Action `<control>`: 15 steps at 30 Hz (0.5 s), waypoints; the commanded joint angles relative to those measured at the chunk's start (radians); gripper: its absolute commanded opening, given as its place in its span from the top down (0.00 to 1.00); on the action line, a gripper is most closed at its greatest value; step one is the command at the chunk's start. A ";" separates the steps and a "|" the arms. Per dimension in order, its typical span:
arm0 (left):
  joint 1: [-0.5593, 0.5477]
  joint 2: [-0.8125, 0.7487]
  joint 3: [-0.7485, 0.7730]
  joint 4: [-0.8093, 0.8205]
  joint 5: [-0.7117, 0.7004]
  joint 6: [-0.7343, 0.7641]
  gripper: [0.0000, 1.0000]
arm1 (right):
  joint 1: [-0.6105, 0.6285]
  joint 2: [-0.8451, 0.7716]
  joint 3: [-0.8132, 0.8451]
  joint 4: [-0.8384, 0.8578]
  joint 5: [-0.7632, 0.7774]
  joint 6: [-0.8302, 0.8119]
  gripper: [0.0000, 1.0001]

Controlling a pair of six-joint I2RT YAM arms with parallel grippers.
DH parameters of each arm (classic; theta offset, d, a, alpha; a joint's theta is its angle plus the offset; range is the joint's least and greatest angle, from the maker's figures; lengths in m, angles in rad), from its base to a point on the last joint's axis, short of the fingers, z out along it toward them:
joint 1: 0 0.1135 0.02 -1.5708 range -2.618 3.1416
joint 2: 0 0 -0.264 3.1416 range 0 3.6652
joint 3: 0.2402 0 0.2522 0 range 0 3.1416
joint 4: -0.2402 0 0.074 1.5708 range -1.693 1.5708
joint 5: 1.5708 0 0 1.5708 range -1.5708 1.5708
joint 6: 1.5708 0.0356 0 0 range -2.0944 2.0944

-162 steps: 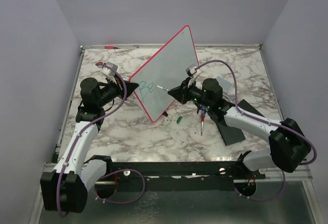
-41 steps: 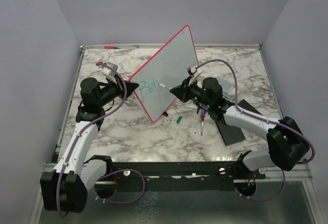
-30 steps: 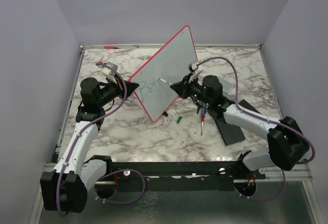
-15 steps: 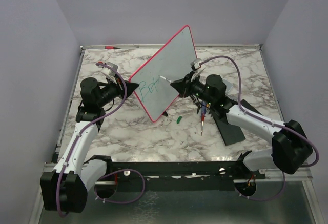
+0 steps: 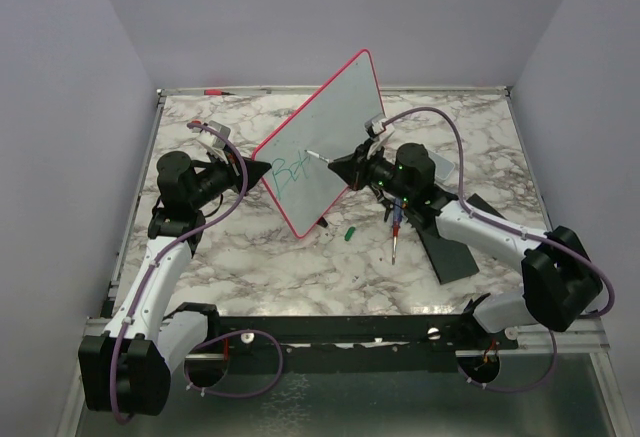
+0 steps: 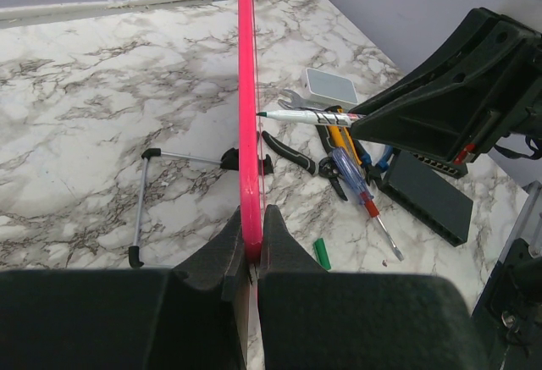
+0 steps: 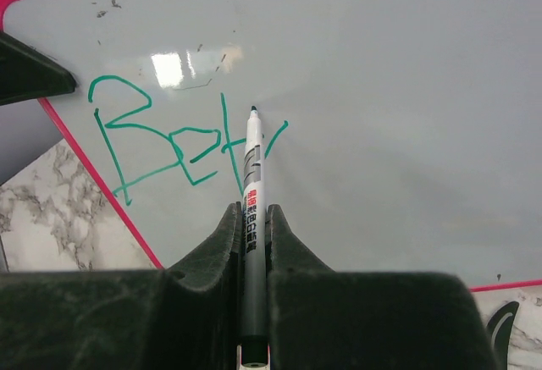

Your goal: Write a sentence on the whiteboard

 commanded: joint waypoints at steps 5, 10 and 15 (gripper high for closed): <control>-0.026 0.034 -0.040 -0.163 0.054 0.069 1.00 | -0.002 0.011 -0.035 -0.007 0.037 0.005 0.99; -0.025 0.034 -0.041 -0.163 0.055 0.070 1.00 | -0.002 0.011 -0.082 -0.012 0.043 0.030 0.99; -0.027 0.034 -0.041 -0.163 0.055 0.070 1.00 | -0.003 0.014 -0.128 -0.009 0.062 0.051 0.99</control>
